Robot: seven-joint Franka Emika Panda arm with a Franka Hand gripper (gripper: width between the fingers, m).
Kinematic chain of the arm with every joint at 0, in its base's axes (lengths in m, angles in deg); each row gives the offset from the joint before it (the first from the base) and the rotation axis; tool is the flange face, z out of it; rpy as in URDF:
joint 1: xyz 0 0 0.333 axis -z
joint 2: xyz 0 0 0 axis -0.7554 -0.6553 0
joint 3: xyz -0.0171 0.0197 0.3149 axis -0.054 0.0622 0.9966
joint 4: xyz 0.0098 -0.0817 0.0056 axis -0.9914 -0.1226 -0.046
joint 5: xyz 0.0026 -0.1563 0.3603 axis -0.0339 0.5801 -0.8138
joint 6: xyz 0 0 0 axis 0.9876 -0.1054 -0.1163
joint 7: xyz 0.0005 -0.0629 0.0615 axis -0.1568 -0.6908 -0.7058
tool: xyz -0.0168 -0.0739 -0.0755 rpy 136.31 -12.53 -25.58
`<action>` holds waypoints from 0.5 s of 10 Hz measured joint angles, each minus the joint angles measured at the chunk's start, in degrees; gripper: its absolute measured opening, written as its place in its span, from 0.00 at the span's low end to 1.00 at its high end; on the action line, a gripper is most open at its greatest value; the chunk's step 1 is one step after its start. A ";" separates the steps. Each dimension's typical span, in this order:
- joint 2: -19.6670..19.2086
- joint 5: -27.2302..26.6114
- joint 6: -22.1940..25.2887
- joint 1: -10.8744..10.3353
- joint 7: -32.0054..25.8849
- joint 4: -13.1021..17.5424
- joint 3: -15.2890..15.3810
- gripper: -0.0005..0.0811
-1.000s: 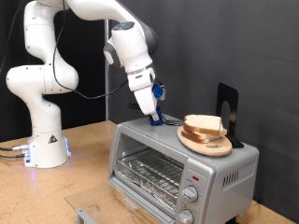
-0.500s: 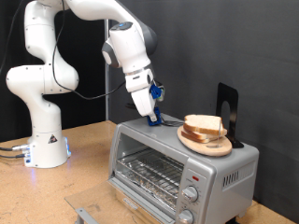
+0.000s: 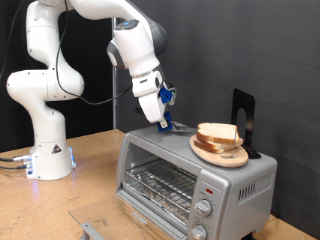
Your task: Make a piece of toast with the oven
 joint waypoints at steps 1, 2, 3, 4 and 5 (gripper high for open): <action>0.34 -0.22 2.66 -0.18 0.66 0.84 -0.02 0.59; 1.03 -0.11 5.59 -0.16 1.76 1.62 -0.24 0.59; 1.01 -0.11 4.81 -0.14 1.66 1.34 -0.15 0.59; 1.05 -1.18 0.88 -0.21 0.17 0.80 0.13 0.59; 1.44 -4.64 -4.54 -0.80 -2.41 0.20 0.15 0.59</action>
